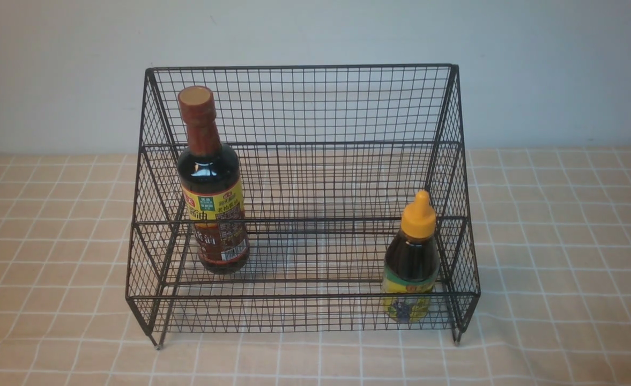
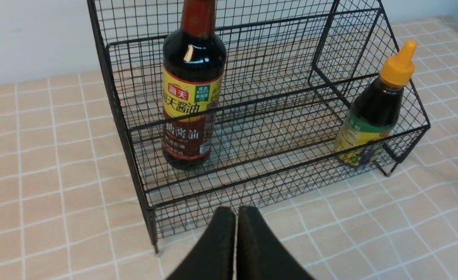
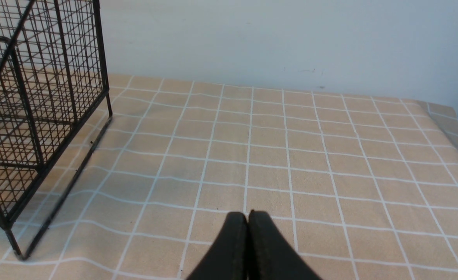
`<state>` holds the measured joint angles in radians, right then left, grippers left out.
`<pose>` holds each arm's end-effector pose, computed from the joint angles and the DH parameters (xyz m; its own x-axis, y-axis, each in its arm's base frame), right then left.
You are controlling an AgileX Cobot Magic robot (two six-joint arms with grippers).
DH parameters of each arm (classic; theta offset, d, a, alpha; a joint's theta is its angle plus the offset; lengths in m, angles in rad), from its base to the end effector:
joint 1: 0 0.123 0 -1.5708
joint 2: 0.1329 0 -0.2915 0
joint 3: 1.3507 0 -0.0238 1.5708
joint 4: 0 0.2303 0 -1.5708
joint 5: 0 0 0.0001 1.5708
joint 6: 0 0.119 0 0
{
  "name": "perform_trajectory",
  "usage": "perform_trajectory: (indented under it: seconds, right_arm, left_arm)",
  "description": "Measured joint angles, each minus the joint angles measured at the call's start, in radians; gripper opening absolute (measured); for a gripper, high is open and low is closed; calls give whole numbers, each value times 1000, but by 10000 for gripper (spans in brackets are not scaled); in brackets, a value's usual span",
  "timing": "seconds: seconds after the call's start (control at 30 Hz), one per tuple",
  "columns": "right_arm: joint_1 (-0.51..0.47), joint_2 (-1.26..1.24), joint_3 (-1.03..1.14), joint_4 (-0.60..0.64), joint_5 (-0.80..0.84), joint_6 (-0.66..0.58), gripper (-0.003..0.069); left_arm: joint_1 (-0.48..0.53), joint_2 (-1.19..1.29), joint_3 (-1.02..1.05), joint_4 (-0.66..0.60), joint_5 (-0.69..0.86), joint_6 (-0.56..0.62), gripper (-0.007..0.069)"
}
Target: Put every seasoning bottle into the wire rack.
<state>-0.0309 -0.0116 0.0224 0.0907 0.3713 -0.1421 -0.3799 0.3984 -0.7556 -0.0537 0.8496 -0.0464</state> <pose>0.0524 0.0023 0.1651 -0.2887 -0.0486 -0.9562 -0.0172 0.9988 -0.0456 0.0499 -0.0251 0.3443 -0.3974 0.0707 -0.9149 0.3737 0.9231 -0.0910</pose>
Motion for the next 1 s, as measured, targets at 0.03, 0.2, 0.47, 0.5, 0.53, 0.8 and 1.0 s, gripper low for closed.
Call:
perform_trajectory:
  seconds: [0.03, 0.2, 0.47, 0.5, 0.53, 0.8, 1.0]
  right_arm:
    - [0, 0, 0, 0, 0, 0, -14]
    - [0, 0, 0, 0, 0, 0, -14]
    - [0, 0, 0, 0, 0, 0, -14]
    - [0, 0, 0, 0, 0, 0, -14]
    - [0, 0, 0, 0, 0, 0, -14]
    - [0, 0, 0, 0, 1, 0, -14]
    - [0, 0, 0, 0, 1, 0, -14]
  left_arm:
    - [0, -3, 6, 13, -19, 6, -7]
    - [30, -74, 106, 76, -175, 28, -7]
    - [270, -311, 513, 89, -433, 32, -7]
    - [294, -343, 561, 90, -450, 32, -7]
    - [307, -363, 607, 90, -459, 32, -7]
    - [333, -410, 779, 90, -463, 39, -7]
    - [334, -410, 780, 90, -463, 39, -7]
